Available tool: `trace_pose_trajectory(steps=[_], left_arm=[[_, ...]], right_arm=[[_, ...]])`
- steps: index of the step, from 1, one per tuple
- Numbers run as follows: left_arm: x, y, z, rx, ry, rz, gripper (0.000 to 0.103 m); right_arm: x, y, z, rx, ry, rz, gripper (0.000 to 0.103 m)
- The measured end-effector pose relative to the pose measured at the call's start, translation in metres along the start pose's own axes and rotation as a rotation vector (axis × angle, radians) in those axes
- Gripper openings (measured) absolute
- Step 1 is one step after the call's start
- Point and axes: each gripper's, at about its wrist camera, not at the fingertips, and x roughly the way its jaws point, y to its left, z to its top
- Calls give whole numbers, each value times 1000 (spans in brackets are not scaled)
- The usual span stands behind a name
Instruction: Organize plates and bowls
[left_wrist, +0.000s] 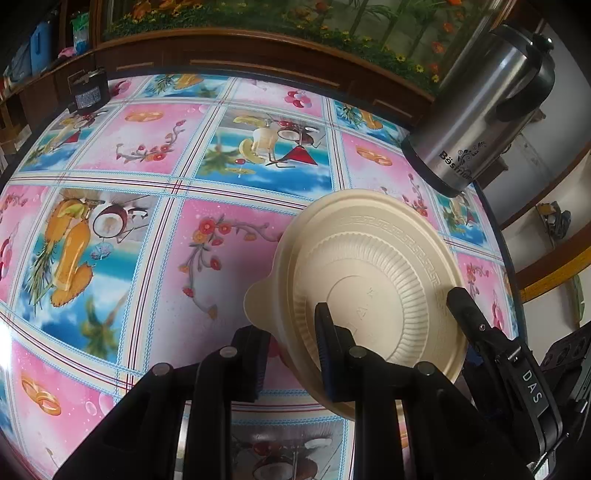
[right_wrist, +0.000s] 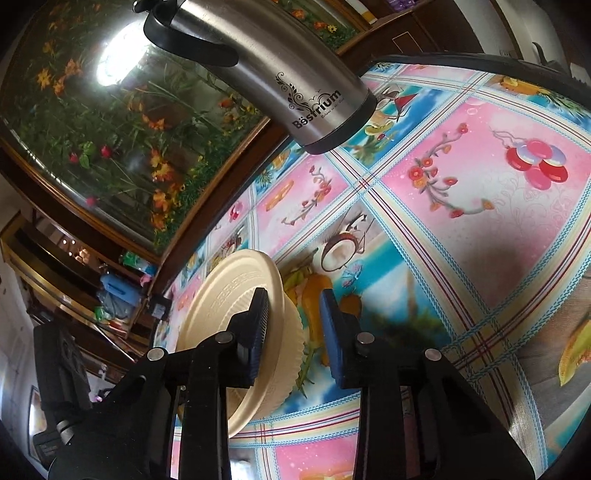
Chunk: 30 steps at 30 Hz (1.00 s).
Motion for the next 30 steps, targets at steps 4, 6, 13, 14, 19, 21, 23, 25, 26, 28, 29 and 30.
trace_pose_trajectory(steps=[4,6,13,14,19,21,23,25,26,28,29,30], left_arm=[[-2,-6,-2,21,-10,28,24],[-1,-8,-5,28,-2,30,25],[0,-12,-18,26,43,26,25],[-1,-14,-20,33,47,28,26],[-4,-26,-32,62,72,27,26],[-7,-26,-39,59,79,21,26],[-12,-22,-48,45,79,9,26],[-18,-16,-57,30,85,-2,26],[-21,-13,-62,24,84,-1,26],[-28,-7,-73,19,79,3,26],[-30,-5,-76,16,79,4,26],[-32,-2,-80,12,77,2,26]], right_arm=[[-1,-4,0,22,16,9,27],[-1,-8,1,44,26,18,27],[-8,-16,-8,103,76,40,27],[-8,-17,-10,113,88,37,25],[-18,-24,-20,140,127,34,16],[-23,-27,-23,159,130,40,16],[-28,-30,-25,181,152,55,16],[-33,-30,-27,197,181,81,16],[-34,-29,-29,194,205,84,16],[-41,-30,-33,196,236,84,16],[-45,-30,-36,192,250,81,16],[-48,-32,-38,191,259,83,16]])
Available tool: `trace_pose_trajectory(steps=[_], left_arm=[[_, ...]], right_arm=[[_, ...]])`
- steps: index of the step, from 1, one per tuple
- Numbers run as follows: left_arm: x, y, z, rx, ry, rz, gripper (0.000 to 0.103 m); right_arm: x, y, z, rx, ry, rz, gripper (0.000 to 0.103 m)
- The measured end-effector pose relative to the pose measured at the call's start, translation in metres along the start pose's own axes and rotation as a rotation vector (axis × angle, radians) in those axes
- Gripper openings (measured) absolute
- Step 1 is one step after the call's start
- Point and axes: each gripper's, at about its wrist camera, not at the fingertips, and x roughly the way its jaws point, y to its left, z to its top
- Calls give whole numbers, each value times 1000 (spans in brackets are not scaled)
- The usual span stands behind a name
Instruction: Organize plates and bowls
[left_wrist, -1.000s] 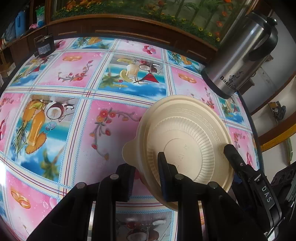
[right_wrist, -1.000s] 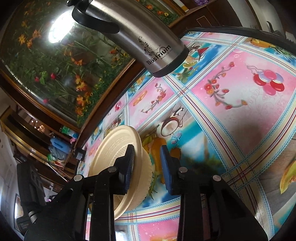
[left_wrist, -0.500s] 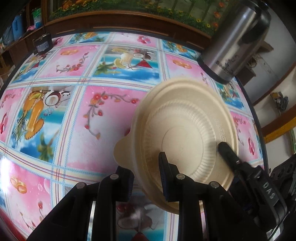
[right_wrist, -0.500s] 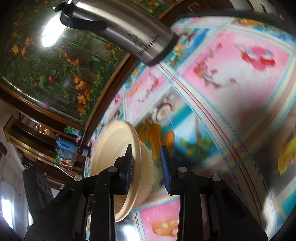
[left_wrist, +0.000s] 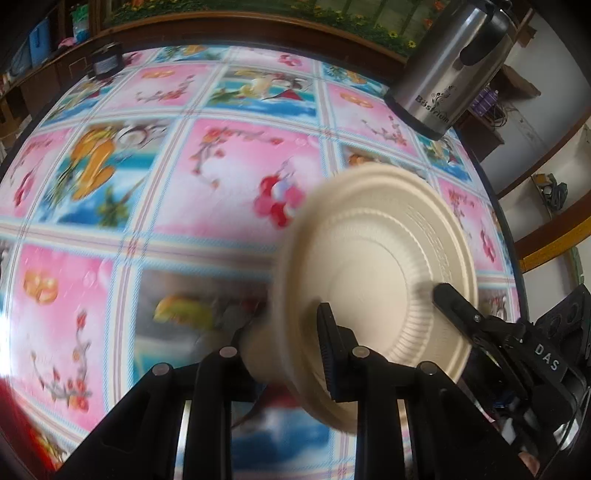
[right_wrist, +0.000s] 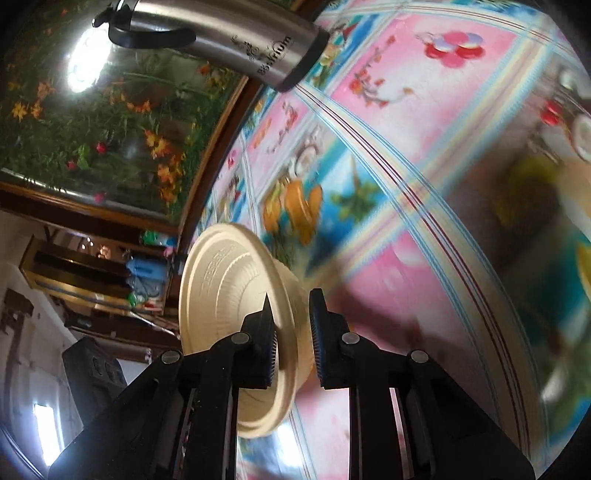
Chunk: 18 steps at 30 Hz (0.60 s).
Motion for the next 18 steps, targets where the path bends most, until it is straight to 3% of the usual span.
trace_pose_trajectory(steps=[8,9,11,12,18], left_arm=[[-5,-4,-19,74,-42,36,27],[-5,-5,-19,84,-48,44,27],[-6,-5,-20,96,-58,61,26],[-6,-5,-21,102,-63,66,26],[-11,-8,-23,127,-95,91,24]], right_arm=[[-15,7,-14,-78,4,-36,17],[-18,8,-13,-79,-10,-34,20],[-22,6,-9,-80,-28,-43,38],[-24,6,-7,-76,-43,-44,41],[-28,14,-3,-121,-44,-54,42]])
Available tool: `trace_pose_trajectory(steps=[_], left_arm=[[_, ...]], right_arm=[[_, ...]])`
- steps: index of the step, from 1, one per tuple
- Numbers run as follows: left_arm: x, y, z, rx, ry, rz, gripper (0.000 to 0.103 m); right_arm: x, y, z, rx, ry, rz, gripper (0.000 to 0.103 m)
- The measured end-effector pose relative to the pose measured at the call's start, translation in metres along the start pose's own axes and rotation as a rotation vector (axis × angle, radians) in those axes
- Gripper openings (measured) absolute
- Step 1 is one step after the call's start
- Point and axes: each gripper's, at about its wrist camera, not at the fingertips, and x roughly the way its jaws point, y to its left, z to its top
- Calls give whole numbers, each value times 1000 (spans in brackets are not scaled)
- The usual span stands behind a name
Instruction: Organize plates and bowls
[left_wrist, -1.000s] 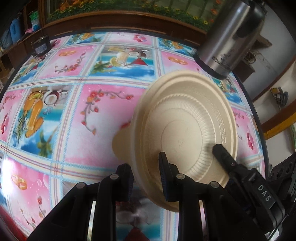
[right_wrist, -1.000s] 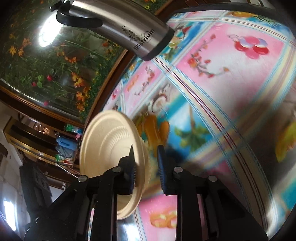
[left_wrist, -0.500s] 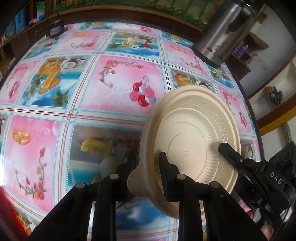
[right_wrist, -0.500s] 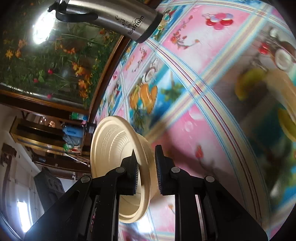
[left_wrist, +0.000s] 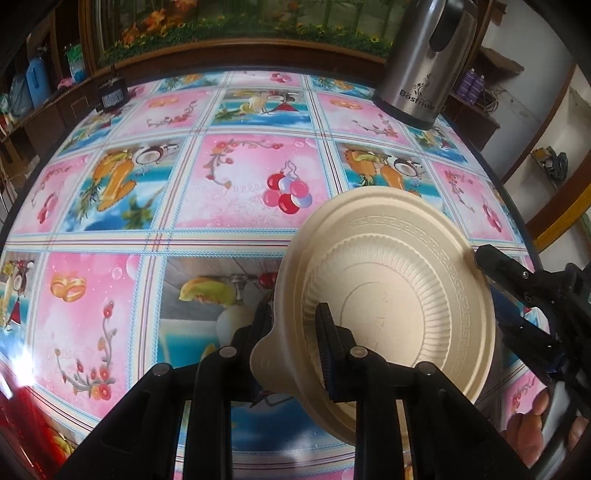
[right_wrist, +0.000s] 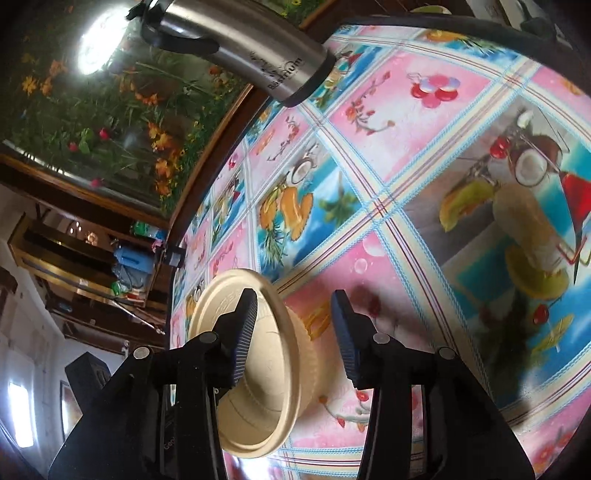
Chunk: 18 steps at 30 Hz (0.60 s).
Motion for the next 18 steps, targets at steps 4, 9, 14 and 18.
trace_pose_trajectory(steps=[4,9,14,18], left_arm=[[2,3,0,-9,5,2,24],[2,2,-1,-3,-1,18,24],[0,2,-1,3,-13,37,24],[-1,4,-1,3,-19,53,24]], right_arm=[[4,16,-5,-95,20,-47,42],[9,30,-12,-210,24,-168,41],[9,26,-11,-217,25,-210,41],[6,28,-12,-223,13,-222,41]])
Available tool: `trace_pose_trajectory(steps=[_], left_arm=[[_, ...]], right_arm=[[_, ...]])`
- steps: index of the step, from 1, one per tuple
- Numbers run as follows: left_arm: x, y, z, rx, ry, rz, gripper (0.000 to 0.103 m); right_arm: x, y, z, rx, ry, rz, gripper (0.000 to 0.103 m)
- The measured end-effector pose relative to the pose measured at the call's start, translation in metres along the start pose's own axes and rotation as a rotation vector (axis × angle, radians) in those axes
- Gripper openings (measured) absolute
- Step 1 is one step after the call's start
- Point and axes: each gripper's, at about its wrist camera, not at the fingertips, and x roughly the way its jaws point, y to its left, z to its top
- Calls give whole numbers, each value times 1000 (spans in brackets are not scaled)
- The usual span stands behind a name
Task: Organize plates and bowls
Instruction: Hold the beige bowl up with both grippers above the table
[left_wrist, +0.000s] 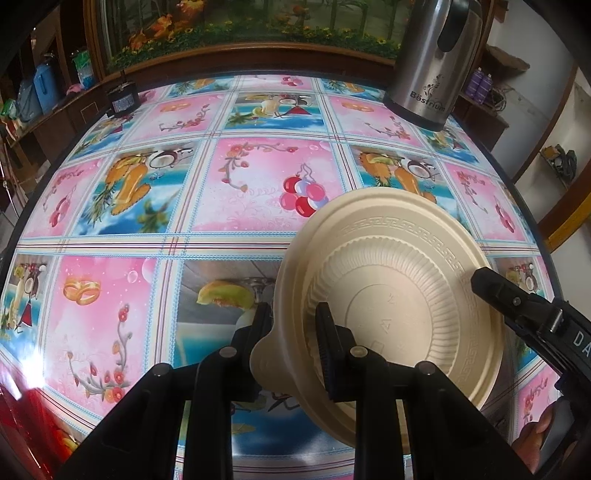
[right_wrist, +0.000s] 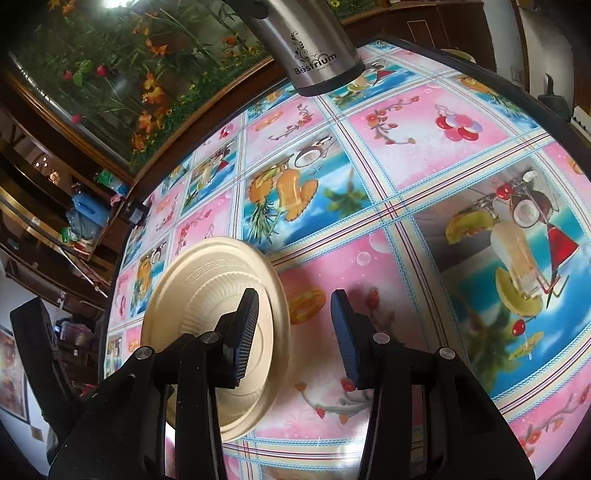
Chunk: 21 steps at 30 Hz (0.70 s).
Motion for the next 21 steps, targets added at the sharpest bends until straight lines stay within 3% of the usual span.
trace_pose_trajectory(steps=[21], left_arm=[[0,4,-1,-3,5,9,25]], right_arm=[[4,3,-4,-7,13,-7,41]])
